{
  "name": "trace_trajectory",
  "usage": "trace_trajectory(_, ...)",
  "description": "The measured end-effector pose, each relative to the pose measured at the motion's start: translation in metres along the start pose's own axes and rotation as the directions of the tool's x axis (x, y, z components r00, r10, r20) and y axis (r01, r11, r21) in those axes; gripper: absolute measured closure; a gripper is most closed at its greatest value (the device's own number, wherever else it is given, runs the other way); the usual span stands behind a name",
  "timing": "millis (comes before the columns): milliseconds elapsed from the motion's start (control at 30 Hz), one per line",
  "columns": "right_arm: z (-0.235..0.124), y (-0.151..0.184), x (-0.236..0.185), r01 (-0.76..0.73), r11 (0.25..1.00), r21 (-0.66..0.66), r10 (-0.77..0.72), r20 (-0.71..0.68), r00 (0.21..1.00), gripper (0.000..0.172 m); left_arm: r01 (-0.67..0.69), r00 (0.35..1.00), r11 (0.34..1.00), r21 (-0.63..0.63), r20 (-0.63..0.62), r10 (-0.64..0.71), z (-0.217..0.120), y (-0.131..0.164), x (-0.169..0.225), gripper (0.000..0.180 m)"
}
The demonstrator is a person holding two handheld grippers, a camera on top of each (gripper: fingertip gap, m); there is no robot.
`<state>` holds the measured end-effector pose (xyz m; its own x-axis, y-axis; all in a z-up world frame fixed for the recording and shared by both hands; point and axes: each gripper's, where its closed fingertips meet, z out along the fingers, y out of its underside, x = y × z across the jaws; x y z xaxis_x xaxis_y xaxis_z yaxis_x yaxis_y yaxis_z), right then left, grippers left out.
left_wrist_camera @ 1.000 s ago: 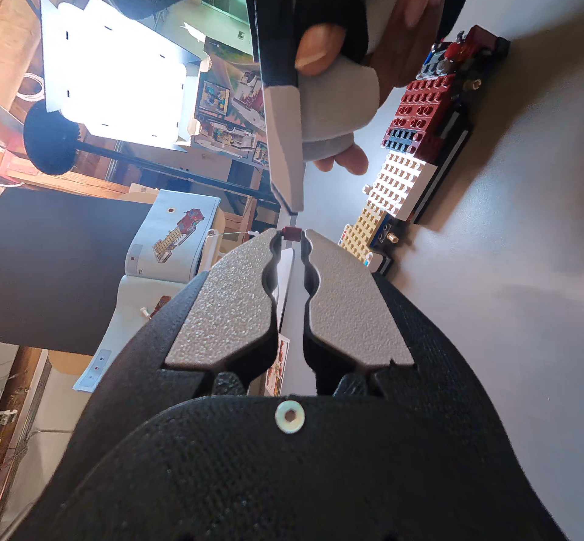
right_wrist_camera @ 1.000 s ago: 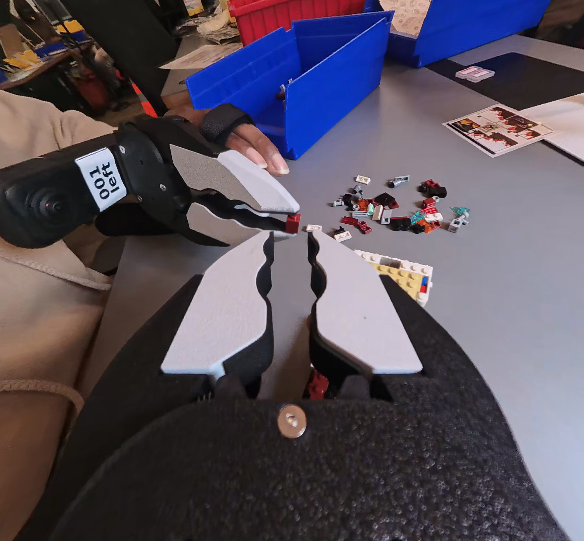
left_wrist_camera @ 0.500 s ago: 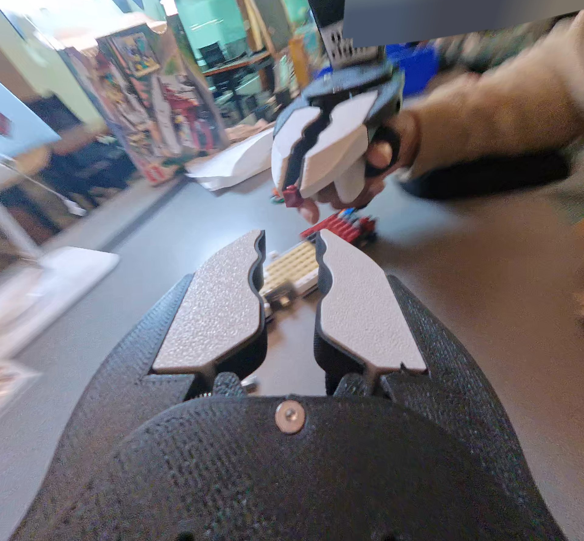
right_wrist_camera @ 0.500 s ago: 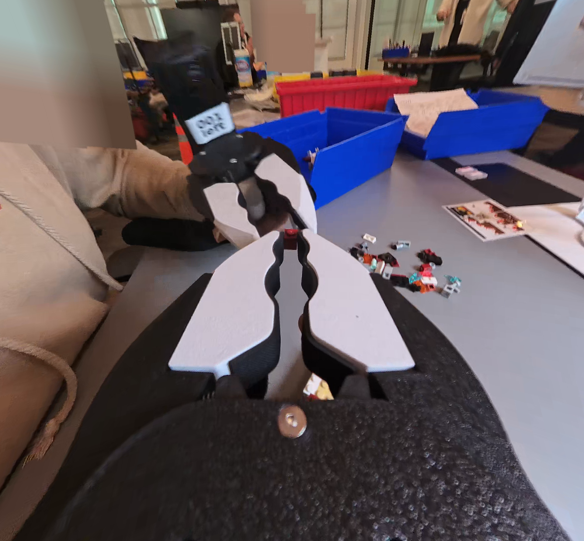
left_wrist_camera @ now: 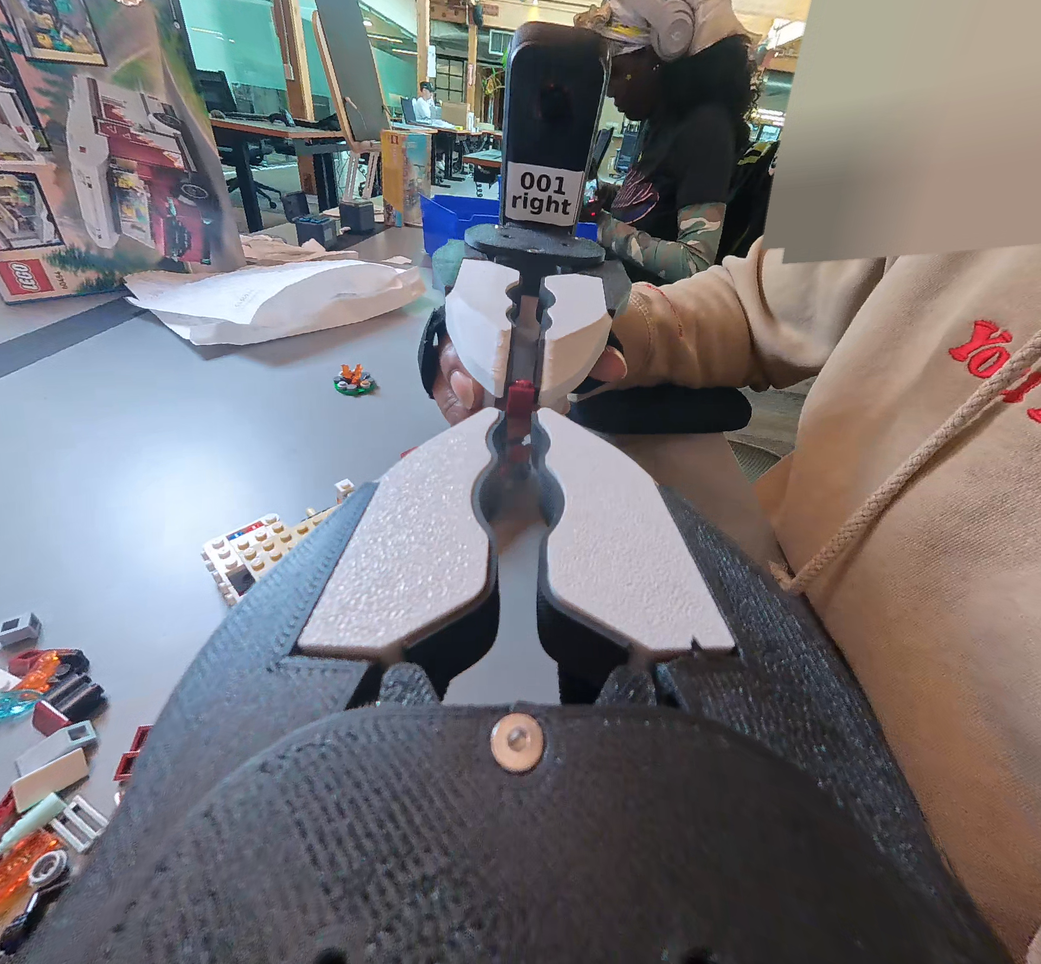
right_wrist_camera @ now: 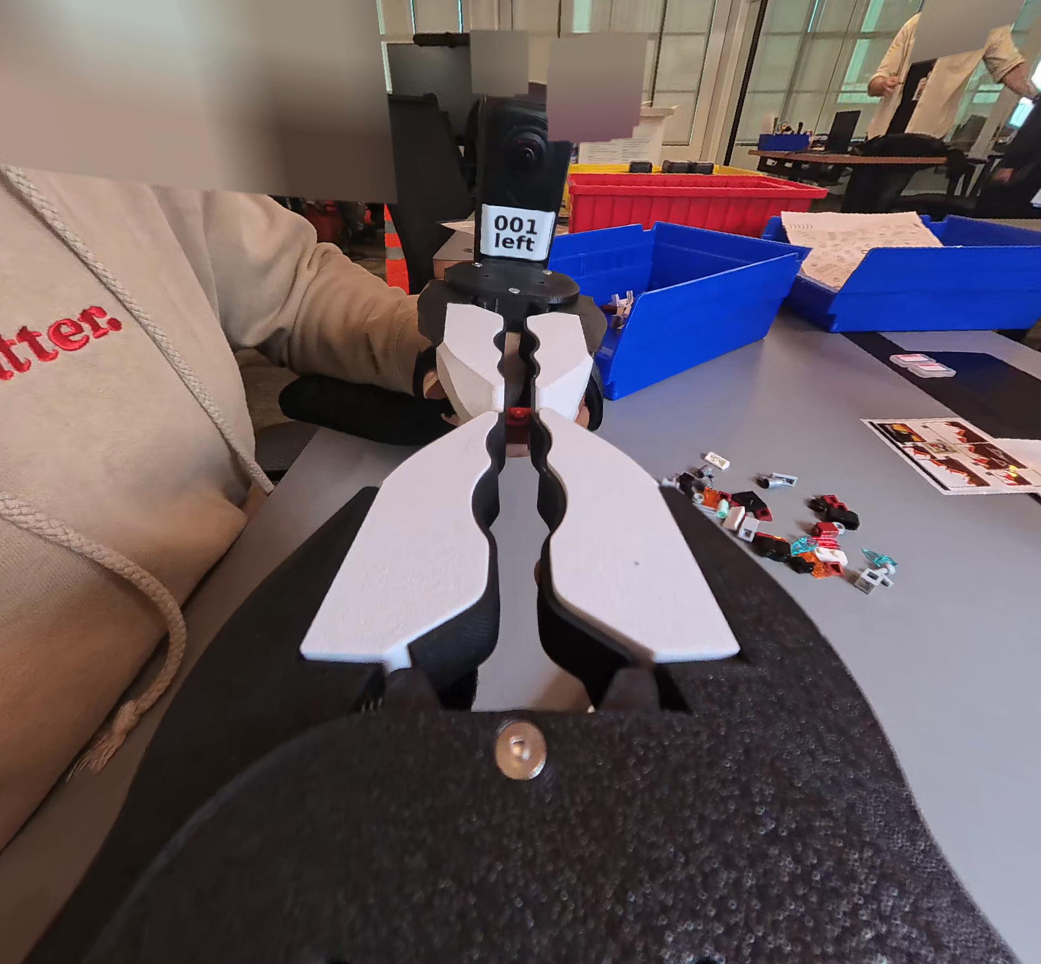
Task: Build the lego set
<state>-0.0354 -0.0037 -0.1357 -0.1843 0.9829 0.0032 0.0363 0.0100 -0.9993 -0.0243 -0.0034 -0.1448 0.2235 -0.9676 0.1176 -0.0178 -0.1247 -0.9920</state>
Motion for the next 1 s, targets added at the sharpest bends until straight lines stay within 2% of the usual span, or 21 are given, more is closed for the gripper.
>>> trace_trajectory(300, -0.001, 0.015, 0.002, -0.014, 0.993, -0.116, 0.013, -0.011, 1.0, 0.162, -0.051, 0.998, 0.995, -0.082, 0.036, 0.054, 0.0, 0.012, -0.005, 0.173)
trace_trajectory(1000, -0.001, 0.016, 0.001, -0.019, 0.99, -0.14, 0.017, -0.017, 1.0, 0.164, -0.043, 0.999, 0.993, -0.11, 0.024, 0.046, 0.001, 0.018, -0.004, 0.173)
